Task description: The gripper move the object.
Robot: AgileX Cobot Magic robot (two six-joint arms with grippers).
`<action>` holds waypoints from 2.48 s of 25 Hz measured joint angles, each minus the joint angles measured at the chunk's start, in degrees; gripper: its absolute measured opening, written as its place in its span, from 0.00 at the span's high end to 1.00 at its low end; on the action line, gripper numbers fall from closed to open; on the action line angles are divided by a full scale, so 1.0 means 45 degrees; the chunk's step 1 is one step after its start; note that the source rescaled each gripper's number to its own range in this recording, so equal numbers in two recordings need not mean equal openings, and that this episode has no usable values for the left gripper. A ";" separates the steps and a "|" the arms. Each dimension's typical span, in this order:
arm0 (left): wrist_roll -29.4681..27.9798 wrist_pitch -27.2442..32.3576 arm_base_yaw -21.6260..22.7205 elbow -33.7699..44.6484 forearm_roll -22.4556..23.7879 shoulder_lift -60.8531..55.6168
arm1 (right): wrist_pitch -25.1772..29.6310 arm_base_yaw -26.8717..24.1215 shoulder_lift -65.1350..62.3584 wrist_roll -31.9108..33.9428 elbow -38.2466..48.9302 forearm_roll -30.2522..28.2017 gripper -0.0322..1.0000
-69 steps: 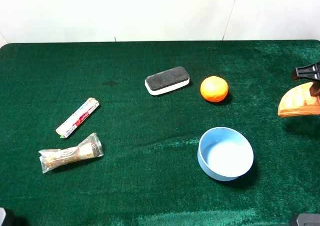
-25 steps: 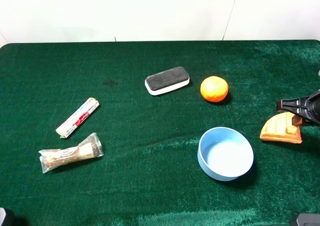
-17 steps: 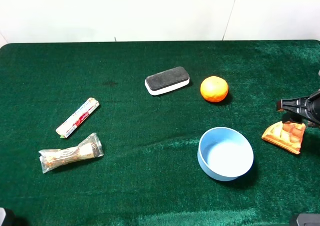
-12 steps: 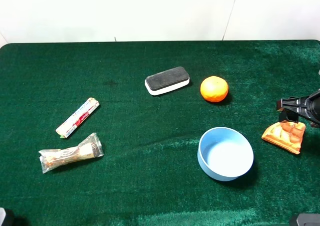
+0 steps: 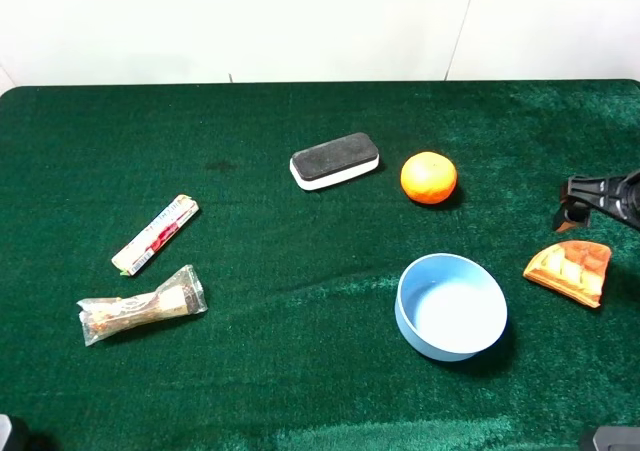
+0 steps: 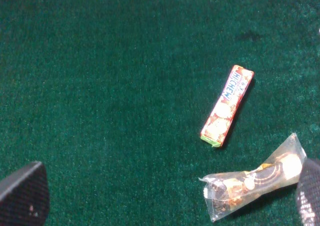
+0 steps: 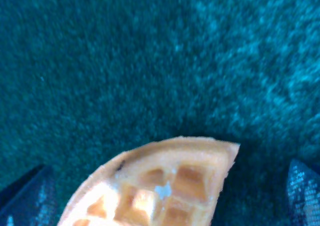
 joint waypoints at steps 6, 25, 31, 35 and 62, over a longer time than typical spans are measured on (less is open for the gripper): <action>0.0000 0.0000 0.0000 0.0000 0.0000 0.0000 | 0.1131 0.0000 -0.1840 0.0077 -0.0419 -0.0081 0.00; 0.0000 0.0000 0.0000 0.0000 0.0000 0.0000 | 0.7892 0.0000 -1.0886 -0.1121 -0.0319 -0.0316 0.00; 0.0000 0.0000 0.0000 0.0000 0.0000 0.0000 | 0.8074 0.0000 -1.4082 -0.2528 0.0283 0.0306 0.00; 0.0000 0.0000 0.0000 0.0000 0.0000 0.0000 | 0.8037 0.0000 -1.5709 -0.3452 0.0294 0.0921 0.00; 0.0000 0.0000 0.0000 0.0000 0.0000 0.0000 | 0.8104 0.0080 -1.7598 -0.5452 0.0320 0.3431 0.00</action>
